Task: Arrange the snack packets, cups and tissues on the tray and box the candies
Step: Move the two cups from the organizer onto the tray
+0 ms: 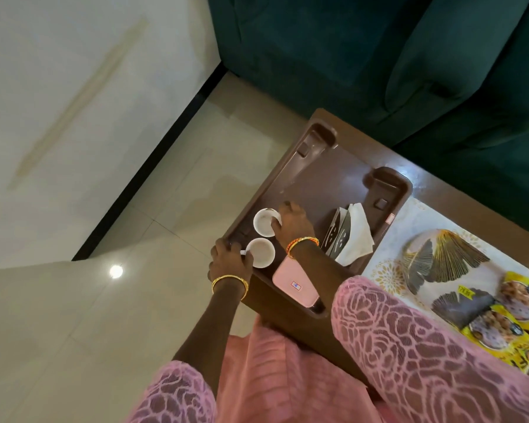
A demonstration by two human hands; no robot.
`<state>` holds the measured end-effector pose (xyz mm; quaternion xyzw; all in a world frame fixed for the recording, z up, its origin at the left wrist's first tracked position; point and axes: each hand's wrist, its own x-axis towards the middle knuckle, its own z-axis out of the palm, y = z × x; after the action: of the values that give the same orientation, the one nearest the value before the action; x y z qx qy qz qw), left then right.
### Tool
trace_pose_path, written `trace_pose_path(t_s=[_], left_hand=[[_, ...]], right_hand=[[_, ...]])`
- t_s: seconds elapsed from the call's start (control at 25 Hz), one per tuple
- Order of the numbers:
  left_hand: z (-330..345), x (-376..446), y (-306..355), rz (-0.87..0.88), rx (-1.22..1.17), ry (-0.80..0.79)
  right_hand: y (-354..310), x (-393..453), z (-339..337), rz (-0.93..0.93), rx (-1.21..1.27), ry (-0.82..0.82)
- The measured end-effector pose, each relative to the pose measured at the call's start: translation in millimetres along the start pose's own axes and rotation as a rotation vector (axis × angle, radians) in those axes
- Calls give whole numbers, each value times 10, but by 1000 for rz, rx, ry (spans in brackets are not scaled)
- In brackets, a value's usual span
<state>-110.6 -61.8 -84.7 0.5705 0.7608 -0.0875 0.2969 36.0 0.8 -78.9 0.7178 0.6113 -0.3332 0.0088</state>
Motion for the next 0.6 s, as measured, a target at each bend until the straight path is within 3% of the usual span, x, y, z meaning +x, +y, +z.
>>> trace_pose_path(t_s=[0.36, 0.6], left_hand=[[-15, 102, 78, 33, 7, -42], [-193, -97, 276, -7, -309, 79]], right_hand=[[32, 106, 69, 160, 175, 16], [106, -132, -257, 243, 343, 231]])
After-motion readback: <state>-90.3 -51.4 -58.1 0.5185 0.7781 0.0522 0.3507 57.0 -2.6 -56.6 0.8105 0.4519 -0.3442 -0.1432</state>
